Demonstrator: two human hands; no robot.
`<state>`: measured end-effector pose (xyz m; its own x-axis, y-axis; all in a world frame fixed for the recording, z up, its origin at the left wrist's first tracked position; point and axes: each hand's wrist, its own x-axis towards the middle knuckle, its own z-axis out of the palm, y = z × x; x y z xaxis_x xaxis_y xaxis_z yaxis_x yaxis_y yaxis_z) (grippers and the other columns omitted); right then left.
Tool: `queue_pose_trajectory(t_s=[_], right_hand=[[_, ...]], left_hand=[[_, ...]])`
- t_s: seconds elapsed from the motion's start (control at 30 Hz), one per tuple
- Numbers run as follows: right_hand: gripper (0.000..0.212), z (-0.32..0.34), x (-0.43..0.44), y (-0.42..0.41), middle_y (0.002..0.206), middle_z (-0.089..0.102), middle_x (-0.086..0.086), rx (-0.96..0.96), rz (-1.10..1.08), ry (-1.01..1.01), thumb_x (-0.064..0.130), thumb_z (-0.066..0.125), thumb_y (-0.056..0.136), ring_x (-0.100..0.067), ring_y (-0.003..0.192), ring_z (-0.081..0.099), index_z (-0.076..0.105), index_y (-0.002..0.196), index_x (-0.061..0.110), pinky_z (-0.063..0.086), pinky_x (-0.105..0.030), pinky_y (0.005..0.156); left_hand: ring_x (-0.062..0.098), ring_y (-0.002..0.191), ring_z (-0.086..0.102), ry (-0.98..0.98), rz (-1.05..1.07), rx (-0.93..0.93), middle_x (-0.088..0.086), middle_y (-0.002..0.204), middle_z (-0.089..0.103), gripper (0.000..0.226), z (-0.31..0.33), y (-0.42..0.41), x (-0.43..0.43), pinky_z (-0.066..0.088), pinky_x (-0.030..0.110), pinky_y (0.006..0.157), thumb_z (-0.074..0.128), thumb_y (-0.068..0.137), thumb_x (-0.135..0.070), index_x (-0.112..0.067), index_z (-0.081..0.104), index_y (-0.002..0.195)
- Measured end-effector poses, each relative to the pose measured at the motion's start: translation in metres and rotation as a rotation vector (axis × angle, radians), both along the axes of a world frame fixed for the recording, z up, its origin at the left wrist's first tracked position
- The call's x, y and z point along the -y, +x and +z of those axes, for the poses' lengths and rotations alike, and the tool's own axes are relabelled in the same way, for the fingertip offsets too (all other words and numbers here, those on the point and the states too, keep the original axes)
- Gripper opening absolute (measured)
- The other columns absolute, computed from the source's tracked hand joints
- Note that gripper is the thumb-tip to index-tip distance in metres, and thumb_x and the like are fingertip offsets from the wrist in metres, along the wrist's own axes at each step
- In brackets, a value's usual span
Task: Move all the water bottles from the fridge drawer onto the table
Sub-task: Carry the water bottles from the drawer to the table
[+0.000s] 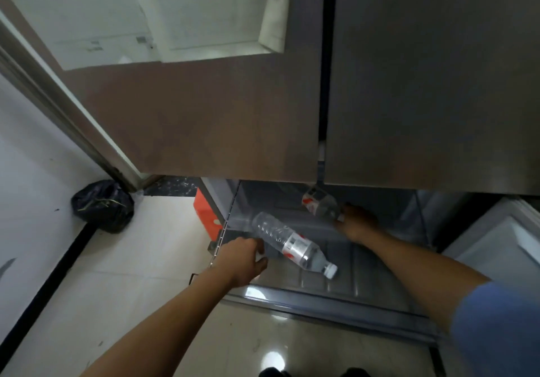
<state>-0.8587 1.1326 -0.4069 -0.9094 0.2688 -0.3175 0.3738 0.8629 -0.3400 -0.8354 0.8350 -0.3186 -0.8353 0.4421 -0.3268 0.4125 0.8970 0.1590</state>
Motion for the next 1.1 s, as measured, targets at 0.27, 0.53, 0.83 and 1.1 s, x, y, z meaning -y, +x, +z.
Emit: queue_pose_trajectory(t_s=[0.27,0.53,0.83,1.1], right_hand=[[0.060,0.021,-0.028,0.084,0.120,0.064,-0.010,0.254,-0.054,-0.015,0.046,0.074,0.069,-0.027,0.105,0.063,0.058,0.117,0.013,0.053,-0.031,0.083],[0.058,0.007,-0.025,0.101,0.117,0.065,-0.006,0.073,-0.230,-0.287,0.035,0.081,0.072,-0.026,0.106,0.062,0.055,0.121,0.016,0.046,-0.027,0.080],[0.052,0.027,-0.010,0.111,0.107,0.066,0.002,-0.082,-0.311,-0.660,0.022,0.079,0.078,-0.016,0.097,0.064,0.056,0.124,0.013,0.050,-0.022,0.072],[0.044,0.071,0.015,0.131,0.116,0.067,-0.012,-0.255,-0.476,-0.335,0.042,0.057,0.092,-0.030,0.105,0.062,0.059,0.125,0.014,0.049,-0.034,0.087]], left_hand=[[0.026,0.128,0.038,-0.038,-0.417,-0.161,0.007,0.140,0.040,0.054,-0.007,0.005,-0.074,0.034,0.038,0.107,0.058,0.088,-0.034,-0.018,0.041,0.137],[0.030,0.140,0.023,-0.282,-0.509,-0.120,0.008,0.150,0.029,0.068,-0.040,-0.008,-0.100,0.010,0.056,0.116,0.065,0.084,-0.034,-0.026,0.030,0.142],[0.027,0.125,0.035,-0.213,-0.659,-0.222,0.006,0.138,0.038,0.070,-0.023,-0.014,-0.074,0.025,0.045,0.108,0.068,0.075,-0.041,-0.021,0.035,0.134],[0.021,0.077,0.062,0.089,-0.741,-0.452,0.003,0.091,0.064,0.080,0.013,-0.026,-0.029,0.050,0.032,0.056,0.072,0.058,-0.058,-0.026,0.042,0.125]])
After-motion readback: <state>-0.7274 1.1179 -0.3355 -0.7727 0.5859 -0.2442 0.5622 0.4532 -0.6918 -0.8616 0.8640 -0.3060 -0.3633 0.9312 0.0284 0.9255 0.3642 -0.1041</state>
